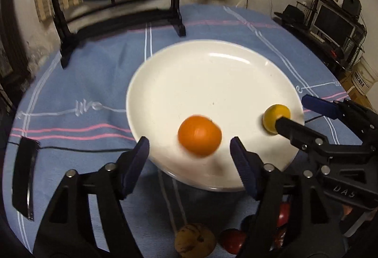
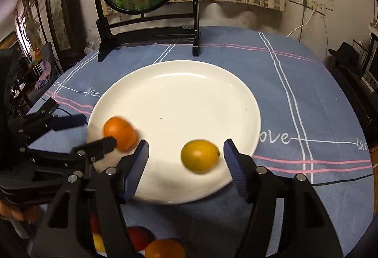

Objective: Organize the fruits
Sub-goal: 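Carry the mandarin and yellow tomato to the white plate and release both, then grasp the orange tomato with the left tool while the right tool grasps a red apple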

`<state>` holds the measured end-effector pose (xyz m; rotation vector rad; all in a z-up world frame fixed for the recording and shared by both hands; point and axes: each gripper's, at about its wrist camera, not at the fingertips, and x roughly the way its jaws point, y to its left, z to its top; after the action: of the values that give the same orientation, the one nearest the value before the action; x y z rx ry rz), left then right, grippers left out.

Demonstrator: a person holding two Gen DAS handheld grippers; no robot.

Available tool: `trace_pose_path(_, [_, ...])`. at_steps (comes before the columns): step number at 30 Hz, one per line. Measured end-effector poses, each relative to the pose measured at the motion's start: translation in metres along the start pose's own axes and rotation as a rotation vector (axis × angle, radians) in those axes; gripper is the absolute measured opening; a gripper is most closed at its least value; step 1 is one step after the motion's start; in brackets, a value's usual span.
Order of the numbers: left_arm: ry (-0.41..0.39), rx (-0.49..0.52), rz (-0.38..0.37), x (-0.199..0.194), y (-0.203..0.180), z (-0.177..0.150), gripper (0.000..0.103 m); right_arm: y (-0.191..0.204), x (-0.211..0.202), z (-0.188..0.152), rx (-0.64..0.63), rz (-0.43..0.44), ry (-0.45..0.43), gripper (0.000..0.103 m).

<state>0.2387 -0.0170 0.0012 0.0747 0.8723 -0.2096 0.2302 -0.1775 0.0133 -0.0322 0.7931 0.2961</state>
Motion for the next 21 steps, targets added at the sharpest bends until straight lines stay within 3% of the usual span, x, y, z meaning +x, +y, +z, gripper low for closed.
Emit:
trace_pose_path(9, [-0.1,0.02,0.027,-0.061,-0.01,-0.032,0.089,-0.007,-0.049,-0.037,0.01,-0.023,-0.024,0.067])
trace_pose_path(21, [-0.036,-0.051,0.001,-0.103,0.001,-0.117,0.091,0.006,-0.115,-0.129,0.031,0.017,-0.02,0.067])
